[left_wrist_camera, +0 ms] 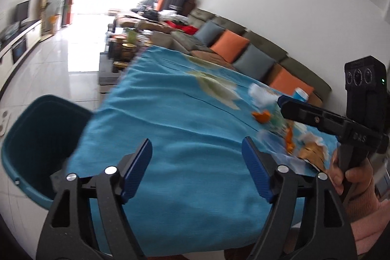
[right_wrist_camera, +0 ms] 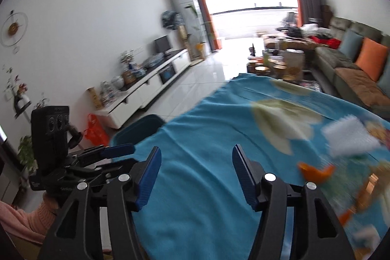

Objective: Collect trash
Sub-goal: 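Grasp the gold wrapper with the left tool while the right tool grasps tissue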

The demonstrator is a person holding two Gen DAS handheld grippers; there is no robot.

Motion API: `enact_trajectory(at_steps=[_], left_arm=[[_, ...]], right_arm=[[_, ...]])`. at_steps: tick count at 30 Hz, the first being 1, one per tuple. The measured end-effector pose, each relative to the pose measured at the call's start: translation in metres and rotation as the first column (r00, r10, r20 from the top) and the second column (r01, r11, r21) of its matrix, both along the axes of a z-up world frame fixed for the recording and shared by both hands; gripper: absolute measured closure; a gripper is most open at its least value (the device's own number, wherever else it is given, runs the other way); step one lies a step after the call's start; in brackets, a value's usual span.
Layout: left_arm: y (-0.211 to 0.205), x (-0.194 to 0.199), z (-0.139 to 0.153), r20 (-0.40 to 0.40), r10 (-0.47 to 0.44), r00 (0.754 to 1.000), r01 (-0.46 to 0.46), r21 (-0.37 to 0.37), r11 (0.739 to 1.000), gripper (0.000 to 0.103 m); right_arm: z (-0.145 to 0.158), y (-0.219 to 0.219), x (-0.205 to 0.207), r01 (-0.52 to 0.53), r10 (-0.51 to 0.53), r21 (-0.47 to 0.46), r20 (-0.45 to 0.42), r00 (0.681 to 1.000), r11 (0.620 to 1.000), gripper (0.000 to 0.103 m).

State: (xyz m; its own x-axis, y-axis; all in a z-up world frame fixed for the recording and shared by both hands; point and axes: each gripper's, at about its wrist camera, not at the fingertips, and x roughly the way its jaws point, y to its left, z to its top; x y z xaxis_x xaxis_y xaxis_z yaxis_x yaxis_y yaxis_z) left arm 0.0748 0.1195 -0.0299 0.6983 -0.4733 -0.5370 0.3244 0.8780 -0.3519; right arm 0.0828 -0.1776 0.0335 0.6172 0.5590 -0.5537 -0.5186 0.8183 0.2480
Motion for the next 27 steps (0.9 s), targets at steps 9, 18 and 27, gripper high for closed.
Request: enact_trajectory(at_steps=[9, 18, 27], left_arm=[[-0.118, -0.006, -0.016, -0.030, -0.278, 0.960, 0.278, -0.010, 0.960, 0.023], [-0.193, -0.010, -0.036, -0.109, -0.435, 0.894, 0.436, -0.017, 0.900, 0.026], [-0.237, -0.008, -0.050, -0.188, -0.532, 0.826, 0.530, -0.066, 0.846, 0.033]], right_arm=[[-0.008, -0.107, -0.034, 0.321, -0.321, -0.025, -0.005, 0.947, 0.947, 0.044], [-0.032, -0.167, -0.050, 0.444, -0.447, -0.057, -0.044, 0.894, 0.894, 0.044], [-0.054, -0.182, -0.061, 0.429, -0.436, -0.081, -0.084, 0.896, 0.899, 0.048]])
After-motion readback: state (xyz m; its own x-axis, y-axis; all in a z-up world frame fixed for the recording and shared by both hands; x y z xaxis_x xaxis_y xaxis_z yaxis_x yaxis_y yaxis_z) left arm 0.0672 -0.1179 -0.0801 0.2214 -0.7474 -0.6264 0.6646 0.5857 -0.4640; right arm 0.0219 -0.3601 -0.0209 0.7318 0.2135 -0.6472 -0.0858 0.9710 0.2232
